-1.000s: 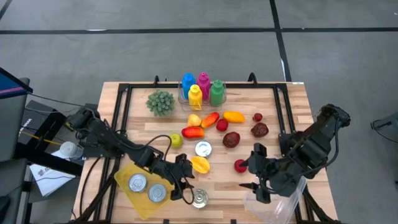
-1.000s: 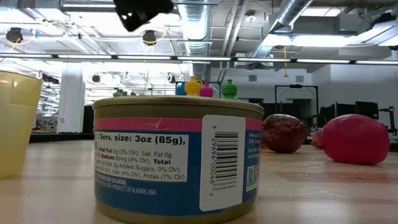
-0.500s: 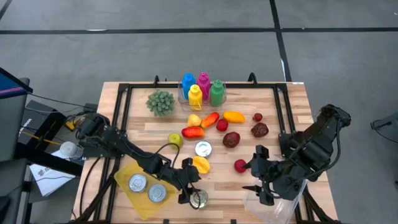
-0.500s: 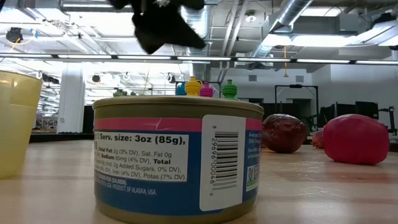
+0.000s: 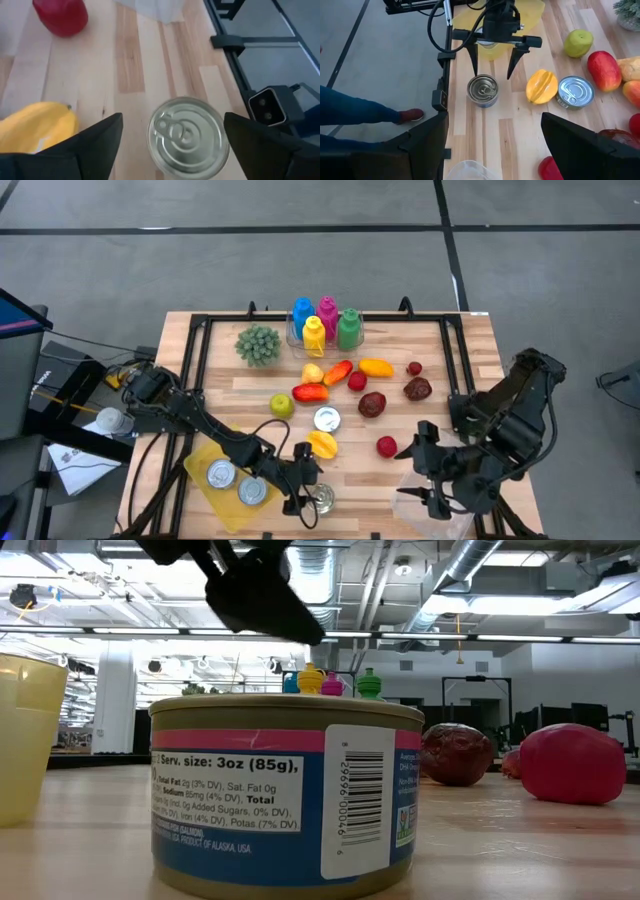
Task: Pick & Place Food Item
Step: Put the blue and pink tuna can into the yellow bin
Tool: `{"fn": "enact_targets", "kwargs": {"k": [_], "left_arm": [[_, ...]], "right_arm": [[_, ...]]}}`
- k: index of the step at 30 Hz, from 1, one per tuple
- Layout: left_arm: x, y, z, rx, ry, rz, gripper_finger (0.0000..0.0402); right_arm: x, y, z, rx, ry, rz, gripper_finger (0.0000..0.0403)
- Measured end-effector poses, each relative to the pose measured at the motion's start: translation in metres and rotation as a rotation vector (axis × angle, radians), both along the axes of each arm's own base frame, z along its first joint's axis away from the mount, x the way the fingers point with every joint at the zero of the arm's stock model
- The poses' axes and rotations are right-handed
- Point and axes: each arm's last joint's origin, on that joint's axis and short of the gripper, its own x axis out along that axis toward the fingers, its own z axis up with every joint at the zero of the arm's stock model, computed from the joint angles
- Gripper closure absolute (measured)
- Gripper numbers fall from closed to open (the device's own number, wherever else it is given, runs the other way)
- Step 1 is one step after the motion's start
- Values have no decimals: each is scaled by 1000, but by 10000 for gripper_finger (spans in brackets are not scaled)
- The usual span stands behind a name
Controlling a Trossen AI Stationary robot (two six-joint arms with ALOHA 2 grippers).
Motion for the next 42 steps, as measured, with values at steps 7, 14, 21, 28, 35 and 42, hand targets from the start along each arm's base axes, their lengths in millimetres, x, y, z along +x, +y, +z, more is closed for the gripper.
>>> {"fn": "enact_targets", "kwargs": {"k": [7, 14, 21, 28, 35, 42], "left_arm": [[6, -9, -15, -1, -23, -35, 45], [5, -23, -34, 48, -25, -60, 50], [5, -22, -36, 73, -26, -28, 52], [4, -7, -45, 48, 84, 133, 80], [1, 2, -46, 106, 142, 183, 106], [-4, 24, -33, 259, 133, 312, 122]], "right_arm": [[0, 0, 0, -5, -7, -8, 91], [0, 0, 0, 8, -6, -20, 91], [0, 0, 0, 18, -5, -28, 91], [0, 0, 0, 53, -1, -60, 91], [0, 0, 0, 60, 0, -67, 91], [0, 0, 0, 71, 1, -77, 91]]}}
